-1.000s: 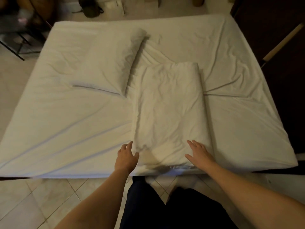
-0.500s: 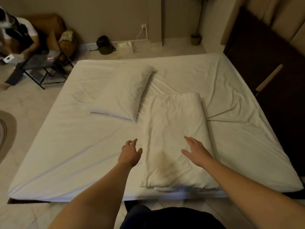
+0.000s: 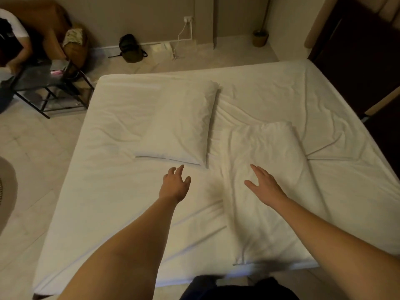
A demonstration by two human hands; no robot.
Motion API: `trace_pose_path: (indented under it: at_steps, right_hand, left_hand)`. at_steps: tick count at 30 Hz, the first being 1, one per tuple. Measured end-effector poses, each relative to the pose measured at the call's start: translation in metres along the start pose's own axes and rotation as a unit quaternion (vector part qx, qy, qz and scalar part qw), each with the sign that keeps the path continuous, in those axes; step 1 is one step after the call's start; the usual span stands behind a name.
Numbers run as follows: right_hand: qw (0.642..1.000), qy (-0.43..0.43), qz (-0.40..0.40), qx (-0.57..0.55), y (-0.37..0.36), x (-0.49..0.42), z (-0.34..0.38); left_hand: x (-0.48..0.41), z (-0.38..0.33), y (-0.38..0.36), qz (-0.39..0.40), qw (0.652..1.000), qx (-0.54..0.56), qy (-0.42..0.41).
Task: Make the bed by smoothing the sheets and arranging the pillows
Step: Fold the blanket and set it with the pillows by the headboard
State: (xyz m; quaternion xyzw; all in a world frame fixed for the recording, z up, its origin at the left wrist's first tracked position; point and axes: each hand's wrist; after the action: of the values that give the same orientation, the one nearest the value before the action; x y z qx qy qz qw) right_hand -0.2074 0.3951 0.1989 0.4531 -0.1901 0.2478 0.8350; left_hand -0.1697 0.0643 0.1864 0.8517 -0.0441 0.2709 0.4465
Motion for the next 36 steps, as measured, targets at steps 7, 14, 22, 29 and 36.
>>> trace_pose_path:
  at_steps: [7,14,22,29,36]
  right_hand:
    - [0.999,-0.010,0.027,-0.017,-0.033,-0.073,0.053]
    - [0.998,-0.011,0.046,-0.043,-0.064,-0.179,0.086]
    - [0.993,-0.064,0.019,-0.100,-0.118,-0.296,0.101]
    - [0.988,-0.080,-0.013,-0.134,-0.157,-0.378,0.110]
    - [0.981,-0.054,-0.016,-0.185,-0.187,-0.416,0.101]
  left_hand:
    - [-0.059,0.071,0.045,-0.006,0.998,0.049,0.050]
    - [-0.129,0.126,0.062,-0.041,0.989,0.100,0.097]
    - [-0.246,0.189,0.066,-0.092,0.983,0.124,0.102]
    - [-0.343,0.229,0.063,-0.127,0.978,0.134,0.099]
    - [-0.408,0.237,0.061,-0.089,0.980,0.164,0.074]
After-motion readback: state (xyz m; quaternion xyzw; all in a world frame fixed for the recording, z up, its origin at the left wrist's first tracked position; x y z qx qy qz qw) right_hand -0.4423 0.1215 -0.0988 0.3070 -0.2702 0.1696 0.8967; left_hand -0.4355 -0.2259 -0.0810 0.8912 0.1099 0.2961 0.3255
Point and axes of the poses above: each hand's wrist, its own x-axis away from the middle knuckle, its own y-axis out of the back of the hand, z = x × y, and after that the axes turned 9 degrees about z, right-handed
